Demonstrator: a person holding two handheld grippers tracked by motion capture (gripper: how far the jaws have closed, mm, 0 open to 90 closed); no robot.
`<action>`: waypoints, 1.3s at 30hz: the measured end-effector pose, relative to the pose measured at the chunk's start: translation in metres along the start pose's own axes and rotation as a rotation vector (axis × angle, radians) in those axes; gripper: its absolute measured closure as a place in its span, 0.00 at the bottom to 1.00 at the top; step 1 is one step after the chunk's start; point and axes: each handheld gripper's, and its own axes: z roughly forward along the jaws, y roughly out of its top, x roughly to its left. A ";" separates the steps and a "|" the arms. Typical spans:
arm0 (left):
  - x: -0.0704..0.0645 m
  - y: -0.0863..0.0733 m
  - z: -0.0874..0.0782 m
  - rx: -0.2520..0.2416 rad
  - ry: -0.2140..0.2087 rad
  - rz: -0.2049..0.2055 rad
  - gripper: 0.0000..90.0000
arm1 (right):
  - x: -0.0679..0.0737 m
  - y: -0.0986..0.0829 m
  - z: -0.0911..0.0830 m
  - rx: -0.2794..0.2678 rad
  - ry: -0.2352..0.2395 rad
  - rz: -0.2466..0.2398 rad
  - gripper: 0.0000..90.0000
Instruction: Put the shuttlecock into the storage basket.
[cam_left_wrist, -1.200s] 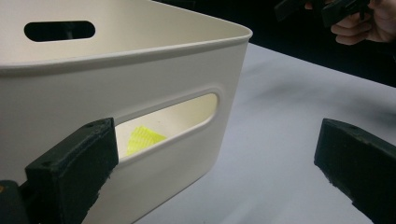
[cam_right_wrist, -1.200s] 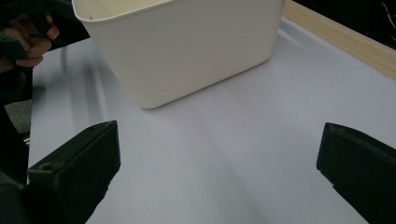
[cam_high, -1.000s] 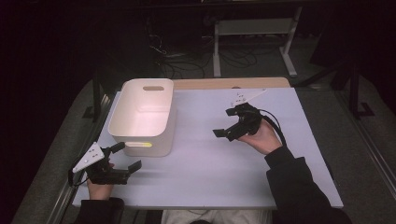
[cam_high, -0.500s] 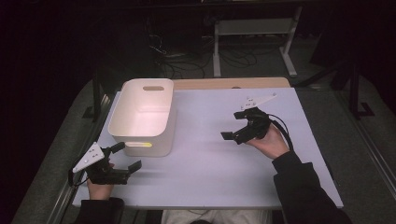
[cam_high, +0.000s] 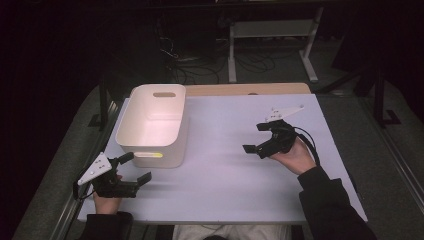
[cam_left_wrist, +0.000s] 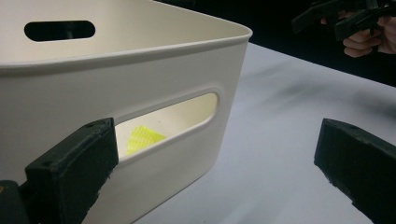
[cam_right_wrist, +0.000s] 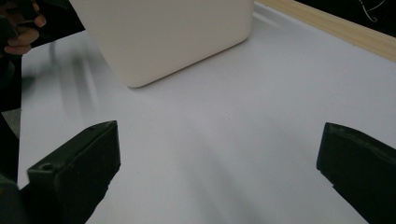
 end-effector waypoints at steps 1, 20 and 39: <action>0.000 0.000 0.000 0.000 0.000 0.000 0.00 | 0.000 -0.002 0.000 0.002 -0.003 0.001 0.00; 0.000 0.000 0.000 0.001 0.000 0.000 0.00 | -0.008 -0.022 -0.020 -0.020 -0.043 0.033 0.00; 0.000 0.000 0.000 0.000 0.001 0.000 0.00 | -0.013 -0.042 -0.041 -0.055 -0.080 0.064 0.00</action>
